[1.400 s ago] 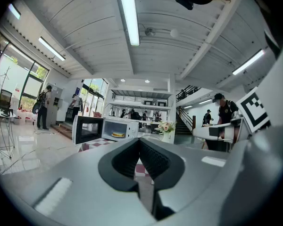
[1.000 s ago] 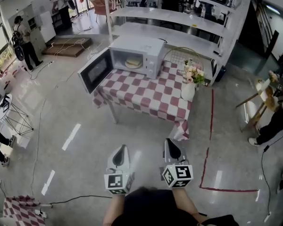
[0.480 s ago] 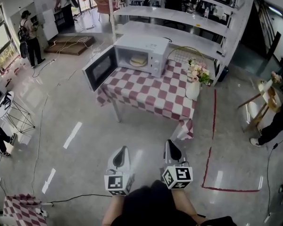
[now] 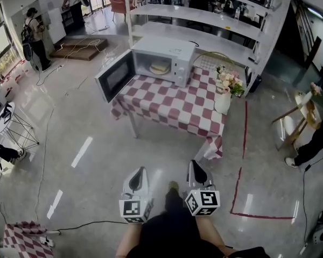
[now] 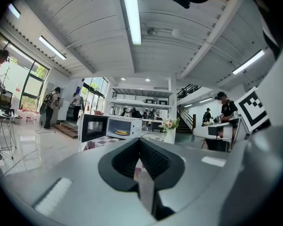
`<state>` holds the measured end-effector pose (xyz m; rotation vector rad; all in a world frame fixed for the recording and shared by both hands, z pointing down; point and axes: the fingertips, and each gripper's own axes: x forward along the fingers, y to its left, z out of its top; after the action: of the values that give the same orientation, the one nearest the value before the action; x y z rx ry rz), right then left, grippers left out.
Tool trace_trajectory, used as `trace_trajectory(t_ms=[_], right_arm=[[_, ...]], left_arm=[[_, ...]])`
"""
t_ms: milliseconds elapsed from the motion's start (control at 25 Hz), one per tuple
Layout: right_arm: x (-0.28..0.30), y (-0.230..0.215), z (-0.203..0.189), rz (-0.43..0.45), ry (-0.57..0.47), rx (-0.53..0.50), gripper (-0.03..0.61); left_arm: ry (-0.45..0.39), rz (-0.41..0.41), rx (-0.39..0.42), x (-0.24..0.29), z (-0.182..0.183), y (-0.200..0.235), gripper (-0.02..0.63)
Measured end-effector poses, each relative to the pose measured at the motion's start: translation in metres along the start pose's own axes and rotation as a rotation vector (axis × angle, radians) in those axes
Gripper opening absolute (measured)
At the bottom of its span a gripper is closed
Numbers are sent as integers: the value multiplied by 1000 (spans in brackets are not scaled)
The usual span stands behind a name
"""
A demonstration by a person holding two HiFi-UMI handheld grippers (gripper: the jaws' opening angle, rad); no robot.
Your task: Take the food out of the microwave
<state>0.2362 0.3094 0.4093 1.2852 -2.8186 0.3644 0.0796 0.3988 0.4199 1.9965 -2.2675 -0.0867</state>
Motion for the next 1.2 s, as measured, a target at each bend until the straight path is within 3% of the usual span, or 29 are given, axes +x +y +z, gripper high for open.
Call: trace_trajectory(t_ms=[320, 640, 1200], right_arm=[[34, -2, 12, 17, -16, -64, 0], [78, -10, 25, 50, -22, -53, 0], [164, -23, 39, 112, 17, -101, 0]], left_arm=[[-13, 30, 2, 28, 7, 15, 11], [-35, 42, 29, 66, 21, 26, 11], [-3, 69, 11, 151, 22, 47, 11]])
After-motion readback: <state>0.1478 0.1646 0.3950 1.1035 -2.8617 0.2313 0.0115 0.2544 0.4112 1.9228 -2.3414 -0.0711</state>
